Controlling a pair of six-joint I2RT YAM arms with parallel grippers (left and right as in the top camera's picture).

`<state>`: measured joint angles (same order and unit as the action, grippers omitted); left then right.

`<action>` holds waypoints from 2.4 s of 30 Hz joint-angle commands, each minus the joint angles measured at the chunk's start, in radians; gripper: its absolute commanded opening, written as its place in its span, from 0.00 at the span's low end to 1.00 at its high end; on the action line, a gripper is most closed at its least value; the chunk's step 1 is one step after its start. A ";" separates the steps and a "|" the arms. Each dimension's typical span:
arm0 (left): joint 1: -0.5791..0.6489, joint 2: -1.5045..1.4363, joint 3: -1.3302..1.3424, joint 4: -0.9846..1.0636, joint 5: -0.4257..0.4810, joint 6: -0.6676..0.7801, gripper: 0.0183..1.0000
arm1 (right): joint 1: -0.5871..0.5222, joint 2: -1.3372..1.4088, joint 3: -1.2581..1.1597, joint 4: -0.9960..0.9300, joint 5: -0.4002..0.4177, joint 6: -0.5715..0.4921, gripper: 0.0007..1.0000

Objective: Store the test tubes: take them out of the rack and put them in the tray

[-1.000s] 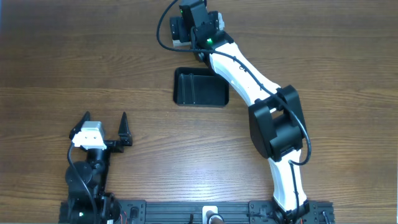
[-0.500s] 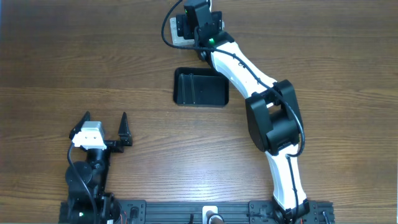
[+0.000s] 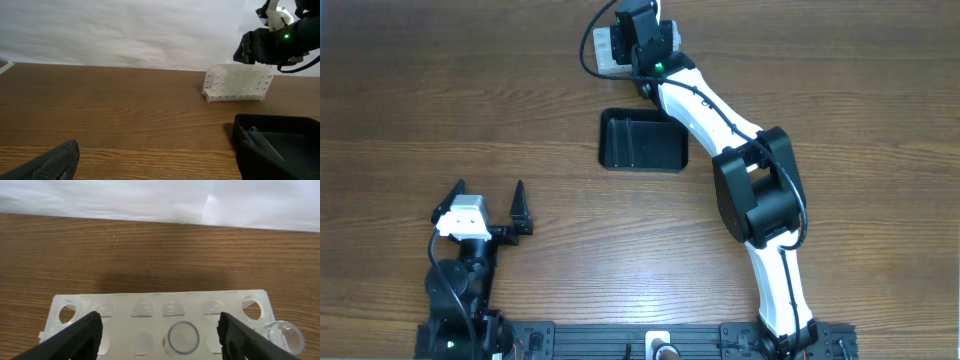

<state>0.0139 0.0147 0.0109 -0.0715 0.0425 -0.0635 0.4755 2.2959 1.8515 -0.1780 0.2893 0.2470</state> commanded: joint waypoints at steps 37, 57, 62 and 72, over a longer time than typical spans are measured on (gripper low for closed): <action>0.006 -0.008 -0.005 -0.004 0.013 0.007 1.00 | -0.026 0.047 0.027 0.033 0.037 -0.027 0.30; 0.006 -0.008 -0.005 -0.003 0.013 0.007 1.00 | -0.018 0.024 0.028 0.052 0.038 -0.043 0.09; 0.006 -0.008 -0.005 -0.003 0.013 0.007 1.00 | -0.017 -0.052 0.028 0.047 0.038 -0.066 0.06; 0.006 -0.008 -0.005 -0.004 0.013 0.007 1.00 | -0.018 -0.304 0.028 0.003 0.038 -0.095 0.06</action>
<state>0.0139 0.0147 0.0109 -0.0715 0.0425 -0.0635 0.4534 2.1063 1.8557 -0.1589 0.3149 0.1684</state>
